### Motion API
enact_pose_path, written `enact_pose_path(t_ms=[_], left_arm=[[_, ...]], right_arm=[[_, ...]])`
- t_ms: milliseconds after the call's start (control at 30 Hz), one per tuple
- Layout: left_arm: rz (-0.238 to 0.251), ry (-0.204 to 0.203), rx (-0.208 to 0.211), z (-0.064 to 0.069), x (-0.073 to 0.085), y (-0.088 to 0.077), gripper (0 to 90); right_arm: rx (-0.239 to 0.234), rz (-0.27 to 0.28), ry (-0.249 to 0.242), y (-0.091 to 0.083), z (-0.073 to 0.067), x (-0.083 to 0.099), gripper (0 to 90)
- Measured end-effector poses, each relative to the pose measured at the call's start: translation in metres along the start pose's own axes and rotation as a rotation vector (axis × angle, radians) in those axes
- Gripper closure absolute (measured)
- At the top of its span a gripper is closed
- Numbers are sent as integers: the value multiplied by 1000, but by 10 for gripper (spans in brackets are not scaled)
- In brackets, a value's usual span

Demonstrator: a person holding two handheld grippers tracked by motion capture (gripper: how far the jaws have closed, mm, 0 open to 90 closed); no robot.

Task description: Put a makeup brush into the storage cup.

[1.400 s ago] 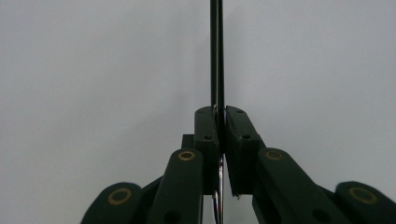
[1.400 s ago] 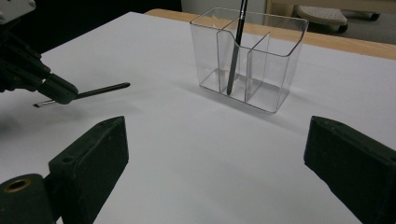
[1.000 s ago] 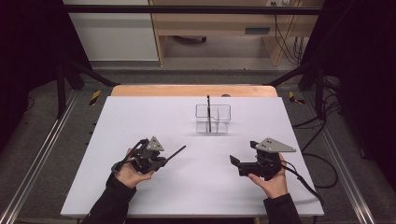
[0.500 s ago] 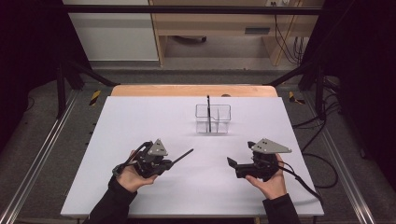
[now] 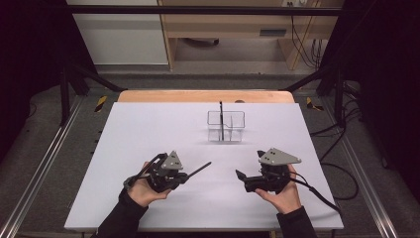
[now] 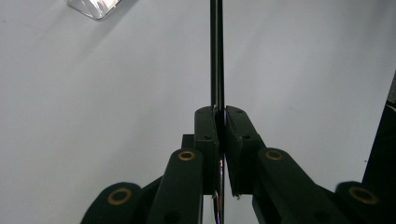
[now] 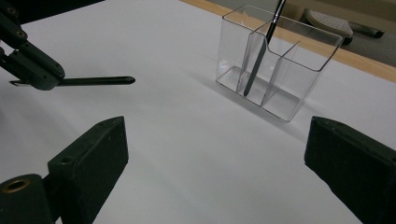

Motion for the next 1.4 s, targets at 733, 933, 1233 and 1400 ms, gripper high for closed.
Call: enact_pose_path(t_ms=[733, 933, 1233, 1400], left_arm=[[59, 32, 106, 3, -8, -1, 830], [65, 53, 130, 5, -12, -1, 830], [55, 63, 149, 8, -18, 2, 830], [55, 66, 158, 7, -21, 2, 830]], right_arm=[[-68, -51, -160, 12, -32, -19, 69], [-75, -76, -215, 11, -38, -25, 70], [-74, -125, -311, 14, -46, -25, 71], [-74, -137, -355, 14, -51, -26, 76]])
Point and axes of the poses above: each handheld gripper's, and its own axes: y roughly forward along the jaws, x roughly out of its underside, z roughly to its right, the point moved 5 cm from there along y, roughly forward along the jaws, and after that the axes turned 2 degrees about x, right-handed, at the moved point
